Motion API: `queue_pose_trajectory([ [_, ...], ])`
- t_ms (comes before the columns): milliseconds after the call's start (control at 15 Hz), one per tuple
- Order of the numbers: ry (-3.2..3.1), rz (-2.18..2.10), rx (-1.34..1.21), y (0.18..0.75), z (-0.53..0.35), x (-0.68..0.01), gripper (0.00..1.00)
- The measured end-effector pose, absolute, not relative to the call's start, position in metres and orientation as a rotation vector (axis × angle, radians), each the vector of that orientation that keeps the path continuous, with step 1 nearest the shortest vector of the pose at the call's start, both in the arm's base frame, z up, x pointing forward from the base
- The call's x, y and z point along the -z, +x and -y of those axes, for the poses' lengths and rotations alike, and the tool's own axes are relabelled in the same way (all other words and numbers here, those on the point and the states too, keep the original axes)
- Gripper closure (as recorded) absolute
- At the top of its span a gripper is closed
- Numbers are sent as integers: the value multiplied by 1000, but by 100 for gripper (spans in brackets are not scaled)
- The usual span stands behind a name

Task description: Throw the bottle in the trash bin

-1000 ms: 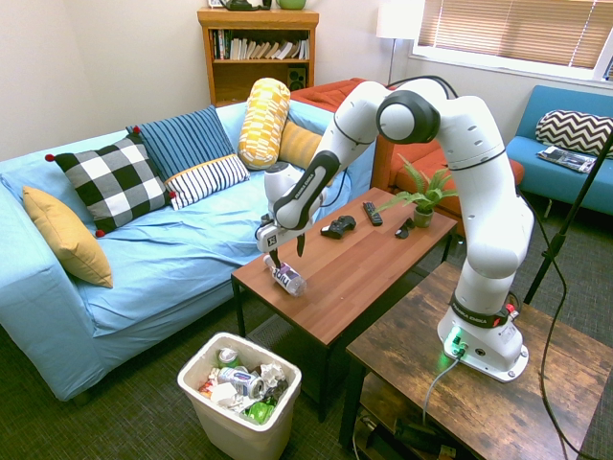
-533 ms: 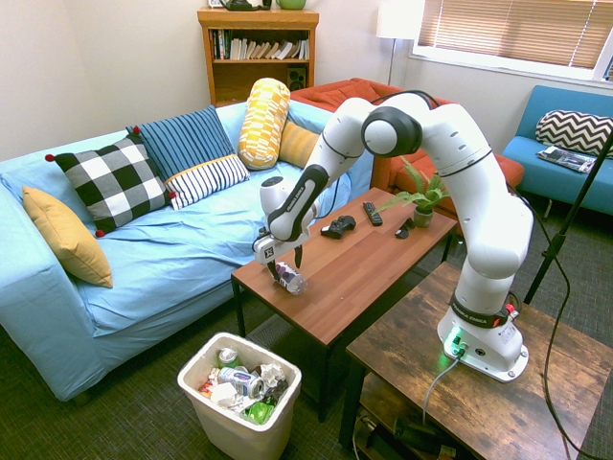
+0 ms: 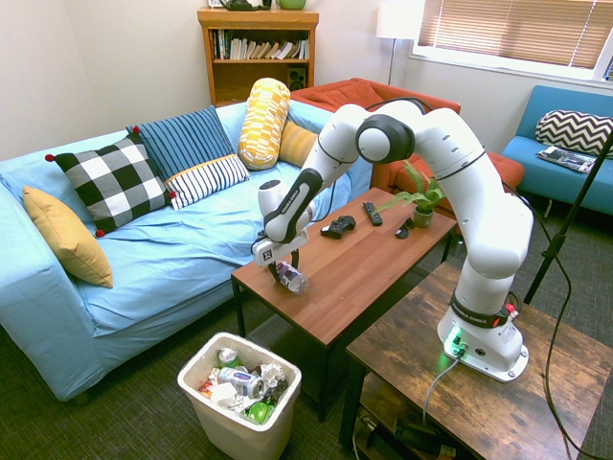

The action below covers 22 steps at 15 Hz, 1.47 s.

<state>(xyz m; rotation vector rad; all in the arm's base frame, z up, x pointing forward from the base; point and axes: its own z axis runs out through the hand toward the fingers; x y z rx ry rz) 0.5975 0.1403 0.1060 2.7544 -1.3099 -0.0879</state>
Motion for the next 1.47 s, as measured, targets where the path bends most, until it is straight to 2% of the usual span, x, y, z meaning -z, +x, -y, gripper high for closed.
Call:
queue_pose_trajectory([
  [267,2773,1300,48,604,-147,-121,100],
  [467,2816,1175,-64,596,-199,-167,100],
  [733,2820,892,-111,516,-330,-198,100],
  [1067,2792,616,-40,428,-426,-160,100],
  [1133,2771,579,-30,420,-435,-142,0],
  [1467,2737,535,-19,426,-455,-85,0],
])
